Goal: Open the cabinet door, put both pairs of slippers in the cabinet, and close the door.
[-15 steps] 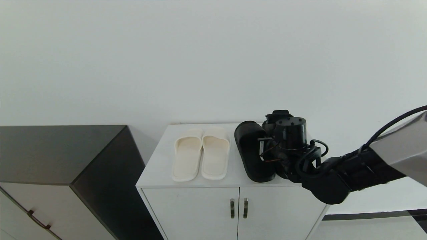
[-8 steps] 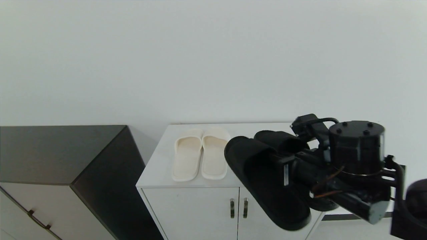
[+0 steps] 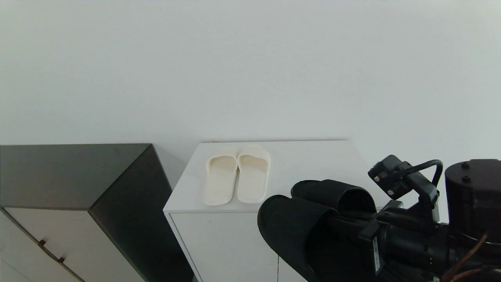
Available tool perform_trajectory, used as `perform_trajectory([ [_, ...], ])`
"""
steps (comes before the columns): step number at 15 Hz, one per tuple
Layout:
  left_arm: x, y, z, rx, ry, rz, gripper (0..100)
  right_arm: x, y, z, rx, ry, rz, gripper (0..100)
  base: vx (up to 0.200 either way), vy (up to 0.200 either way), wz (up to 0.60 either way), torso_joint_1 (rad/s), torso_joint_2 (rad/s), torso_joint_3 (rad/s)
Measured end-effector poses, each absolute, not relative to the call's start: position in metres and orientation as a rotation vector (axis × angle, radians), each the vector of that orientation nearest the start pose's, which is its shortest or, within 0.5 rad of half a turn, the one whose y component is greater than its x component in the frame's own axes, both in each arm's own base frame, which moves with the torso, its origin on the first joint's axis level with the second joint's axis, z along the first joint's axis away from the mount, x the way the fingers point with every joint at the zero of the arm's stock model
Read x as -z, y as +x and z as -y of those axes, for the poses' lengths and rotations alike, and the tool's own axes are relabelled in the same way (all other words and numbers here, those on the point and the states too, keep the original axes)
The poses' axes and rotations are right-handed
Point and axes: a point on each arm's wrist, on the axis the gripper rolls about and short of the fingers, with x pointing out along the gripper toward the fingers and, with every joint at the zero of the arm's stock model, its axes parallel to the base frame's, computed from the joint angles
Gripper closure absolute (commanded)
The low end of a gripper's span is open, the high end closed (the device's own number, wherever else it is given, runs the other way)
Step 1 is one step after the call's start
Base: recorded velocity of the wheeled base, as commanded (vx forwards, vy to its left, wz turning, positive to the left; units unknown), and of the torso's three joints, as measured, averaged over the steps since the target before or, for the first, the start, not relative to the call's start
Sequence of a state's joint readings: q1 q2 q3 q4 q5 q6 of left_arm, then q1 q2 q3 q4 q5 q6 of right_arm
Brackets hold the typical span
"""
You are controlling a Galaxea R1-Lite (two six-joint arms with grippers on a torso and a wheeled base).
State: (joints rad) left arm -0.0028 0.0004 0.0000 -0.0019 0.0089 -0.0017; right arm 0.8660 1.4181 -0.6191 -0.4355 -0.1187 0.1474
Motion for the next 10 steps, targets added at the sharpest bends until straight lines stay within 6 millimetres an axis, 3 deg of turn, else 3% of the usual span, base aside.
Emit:
perform_trajectory([
  [4,-0.076,-0.023,0.000,-0.006,0.000,0.001,100,-0.182,0.148,-0.169,-0.710,-0.044,-0.399,100,-0.200,0.000,0.00,-0.007,0.00,0.002],
  [10,-0.076,-0.023,0.000,-0.010,-0.004,0.002,100,-0.174,0.152,-0.165,-0.683,-0.057,-0.425,100,0.000,0.000,0.00,0.000,0.00,0.000],
])
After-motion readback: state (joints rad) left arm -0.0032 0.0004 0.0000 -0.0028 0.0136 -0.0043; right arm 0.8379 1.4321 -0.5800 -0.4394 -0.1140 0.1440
